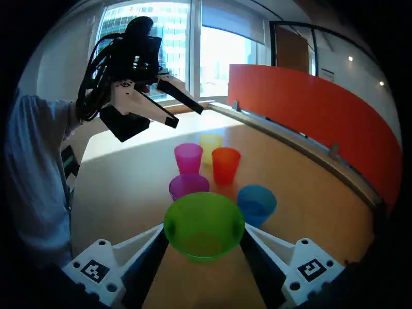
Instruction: Pour water
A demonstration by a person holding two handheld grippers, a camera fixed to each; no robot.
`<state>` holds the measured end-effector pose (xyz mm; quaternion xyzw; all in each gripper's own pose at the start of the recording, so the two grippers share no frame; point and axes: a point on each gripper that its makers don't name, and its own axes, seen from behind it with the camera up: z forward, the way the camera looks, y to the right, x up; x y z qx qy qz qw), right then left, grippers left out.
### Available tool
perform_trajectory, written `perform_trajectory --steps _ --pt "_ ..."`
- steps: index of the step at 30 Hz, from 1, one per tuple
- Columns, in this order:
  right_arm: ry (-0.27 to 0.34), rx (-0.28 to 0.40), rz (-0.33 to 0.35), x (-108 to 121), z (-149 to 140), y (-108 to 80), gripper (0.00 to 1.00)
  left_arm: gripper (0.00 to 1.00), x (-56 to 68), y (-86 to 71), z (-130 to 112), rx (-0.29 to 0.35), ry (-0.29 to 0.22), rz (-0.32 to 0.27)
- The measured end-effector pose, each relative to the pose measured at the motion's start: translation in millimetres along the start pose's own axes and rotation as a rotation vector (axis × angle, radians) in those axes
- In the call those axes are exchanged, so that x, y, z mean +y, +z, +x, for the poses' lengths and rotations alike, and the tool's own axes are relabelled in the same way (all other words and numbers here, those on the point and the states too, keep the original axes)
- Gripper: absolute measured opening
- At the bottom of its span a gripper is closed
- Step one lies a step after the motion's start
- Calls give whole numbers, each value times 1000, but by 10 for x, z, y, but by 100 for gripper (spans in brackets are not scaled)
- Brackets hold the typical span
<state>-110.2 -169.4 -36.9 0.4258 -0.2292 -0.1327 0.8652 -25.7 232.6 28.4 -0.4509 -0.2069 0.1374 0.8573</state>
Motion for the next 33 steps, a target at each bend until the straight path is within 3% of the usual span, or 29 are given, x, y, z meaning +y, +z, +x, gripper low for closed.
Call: perform_trajectory --steps 15,33 --pt "26 89 -54 101 306 -295 91 93 75 136 -64 -17 -1 -23" --pt "39 258 -208 360 798 -686 91 93 143 303 -120 -33 0 -41"
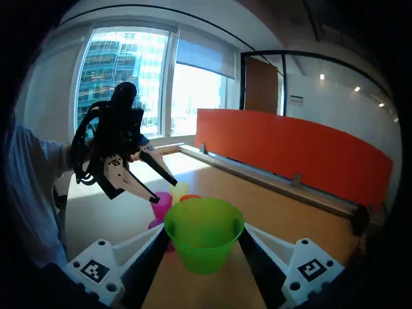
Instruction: Pour water
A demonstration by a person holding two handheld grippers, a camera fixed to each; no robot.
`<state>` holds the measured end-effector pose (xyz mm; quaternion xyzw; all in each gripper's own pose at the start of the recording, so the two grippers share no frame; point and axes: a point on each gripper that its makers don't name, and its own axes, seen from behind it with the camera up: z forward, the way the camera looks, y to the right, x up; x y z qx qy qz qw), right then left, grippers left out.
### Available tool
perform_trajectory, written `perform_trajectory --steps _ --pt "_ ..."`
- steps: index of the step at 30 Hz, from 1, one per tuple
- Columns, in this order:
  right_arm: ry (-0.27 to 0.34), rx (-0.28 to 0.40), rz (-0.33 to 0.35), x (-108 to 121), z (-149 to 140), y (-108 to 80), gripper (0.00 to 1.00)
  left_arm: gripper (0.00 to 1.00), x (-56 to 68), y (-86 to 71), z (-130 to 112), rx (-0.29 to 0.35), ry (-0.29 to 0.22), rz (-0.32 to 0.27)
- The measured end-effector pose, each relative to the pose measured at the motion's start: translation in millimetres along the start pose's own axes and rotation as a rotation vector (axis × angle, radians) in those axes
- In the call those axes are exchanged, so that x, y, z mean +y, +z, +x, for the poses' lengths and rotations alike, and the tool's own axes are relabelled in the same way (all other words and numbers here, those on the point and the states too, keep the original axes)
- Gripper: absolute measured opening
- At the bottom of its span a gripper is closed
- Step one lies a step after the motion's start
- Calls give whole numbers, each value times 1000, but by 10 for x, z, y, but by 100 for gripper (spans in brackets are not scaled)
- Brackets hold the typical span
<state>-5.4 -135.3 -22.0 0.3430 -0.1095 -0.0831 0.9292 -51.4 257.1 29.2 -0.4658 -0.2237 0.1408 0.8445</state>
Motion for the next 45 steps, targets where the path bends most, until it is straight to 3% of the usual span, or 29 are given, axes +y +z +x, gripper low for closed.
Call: perform_trajectory --steps 16,27,45 --pt "-43 98 -102 167 377 -94 91 93 42 250 -77 -37 7 -17" --pt "-58 141 -128 204 583 -184 91 93 18 486 -154 -81 4 -26" --pt "-32 181 -161 282 814 -330 91 93 36 958 -320 -142 -14 -37"
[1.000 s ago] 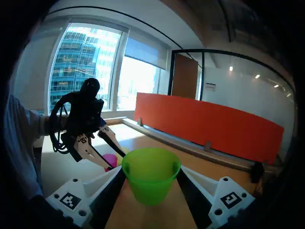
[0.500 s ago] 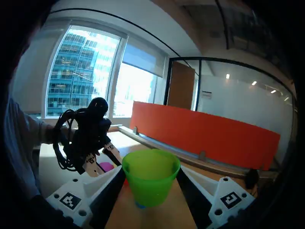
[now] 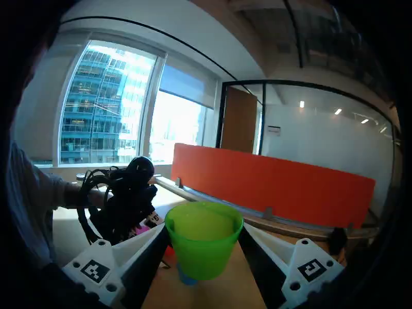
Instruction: Pour water
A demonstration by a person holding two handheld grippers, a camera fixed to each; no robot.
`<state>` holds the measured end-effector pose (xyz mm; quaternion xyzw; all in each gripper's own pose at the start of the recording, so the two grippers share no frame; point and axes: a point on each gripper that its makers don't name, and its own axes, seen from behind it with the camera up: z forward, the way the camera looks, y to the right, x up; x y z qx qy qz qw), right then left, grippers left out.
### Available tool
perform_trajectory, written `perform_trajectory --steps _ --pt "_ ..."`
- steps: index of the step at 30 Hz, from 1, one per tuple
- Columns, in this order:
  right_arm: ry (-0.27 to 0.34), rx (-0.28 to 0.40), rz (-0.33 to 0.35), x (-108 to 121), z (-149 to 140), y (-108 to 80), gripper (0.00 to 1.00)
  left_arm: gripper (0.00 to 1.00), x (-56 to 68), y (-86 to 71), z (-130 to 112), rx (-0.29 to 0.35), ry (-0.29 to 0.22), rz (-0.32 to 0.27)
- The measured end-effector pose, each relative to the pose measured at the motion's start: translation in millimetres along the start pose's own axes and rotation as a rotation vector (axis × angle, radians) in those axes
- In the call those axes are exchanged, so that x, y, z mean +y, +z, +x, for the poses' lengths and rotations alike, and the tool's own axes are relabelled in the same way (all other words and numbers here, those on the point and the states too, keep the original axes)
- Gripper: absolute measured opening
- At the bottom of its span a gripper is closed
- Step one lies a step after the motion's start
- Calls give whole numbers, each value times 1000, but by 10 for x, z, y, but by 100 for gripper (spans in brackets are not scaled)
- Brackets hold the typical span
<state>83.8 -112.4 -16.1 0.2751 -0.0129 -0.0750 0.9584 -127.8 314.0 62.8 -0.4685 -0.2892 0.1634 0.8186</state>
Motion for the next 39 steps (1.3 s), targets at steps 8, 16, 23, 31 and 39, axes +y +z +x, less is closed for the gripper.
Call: perform_trajectory --steps 8,16,23,31,39 --pt "-6 -5 -2 35 2 -4 91 93 -61 136 -43 -41 -4 12" --pt "-12 -14 1 37 -43 2 91 93 -56 312 -58 -69 -2 19" --pt "-17 -20 -2 52 -73 -16 91 93 -30 446 -29 -76 -8 15" --pt "-21 -23 -5 68 -78 -40 91 93 -23 559 -15 -82 -16 19" --pt "-23 -24 -5 81 -79 -41 91 92 -23 603 -38 -88 -22 26"
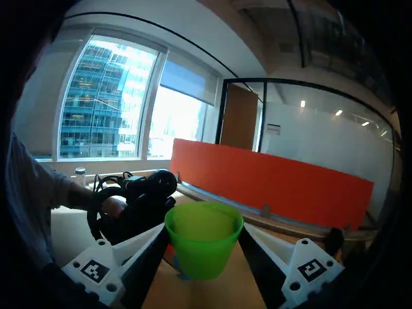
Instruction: Pour water
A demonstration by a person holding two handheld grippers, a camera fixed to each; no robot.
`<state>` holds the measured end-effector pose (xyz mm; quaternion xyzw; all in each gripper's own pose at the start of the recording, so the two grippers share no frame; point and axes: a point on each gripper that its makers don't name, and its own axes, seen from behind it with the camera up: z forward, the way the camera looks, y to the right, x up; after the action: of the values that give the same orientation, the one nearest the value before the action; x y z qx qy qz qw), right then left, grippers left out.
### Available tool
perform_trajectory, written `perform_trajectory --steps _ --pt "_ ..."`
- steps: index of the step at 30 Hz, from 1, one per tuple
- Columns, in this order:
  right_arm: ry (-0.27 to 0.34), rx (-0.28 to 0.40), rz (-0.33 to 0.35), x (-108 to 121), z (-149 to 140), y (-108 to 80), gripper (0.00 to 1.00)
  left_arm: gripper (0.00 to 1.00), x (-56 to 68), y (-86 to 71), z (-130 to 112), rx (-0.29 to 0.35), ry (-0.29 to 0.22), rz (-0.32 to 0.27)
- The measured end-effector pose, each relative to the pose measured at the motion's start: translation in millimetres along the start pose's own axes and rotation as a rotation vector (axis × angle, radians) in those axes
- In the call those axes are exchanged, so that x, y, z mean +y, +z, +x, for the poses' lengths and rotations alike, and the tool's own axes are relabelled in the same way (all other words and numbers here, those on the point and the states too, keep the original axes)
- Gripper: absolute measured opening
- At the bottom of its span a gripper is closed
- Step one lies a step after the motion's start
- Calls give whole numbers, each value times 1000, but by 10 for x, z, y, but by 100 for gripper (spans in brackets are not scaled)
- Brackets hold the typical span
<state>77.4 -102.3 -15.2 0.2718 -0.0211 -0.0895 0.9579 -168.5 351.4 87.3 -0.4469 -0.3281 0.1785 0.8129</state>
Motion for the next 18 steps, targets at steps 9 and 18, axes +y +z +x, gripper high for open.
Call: perform_trajectory --steps 9,18 --pt "0 0 2 -2 -18 -7 91 85 -19 12 -7 1 2 14" --pt "3 -2 2 1 -34 -8 91 84 5 2 -10 8 -1 5"
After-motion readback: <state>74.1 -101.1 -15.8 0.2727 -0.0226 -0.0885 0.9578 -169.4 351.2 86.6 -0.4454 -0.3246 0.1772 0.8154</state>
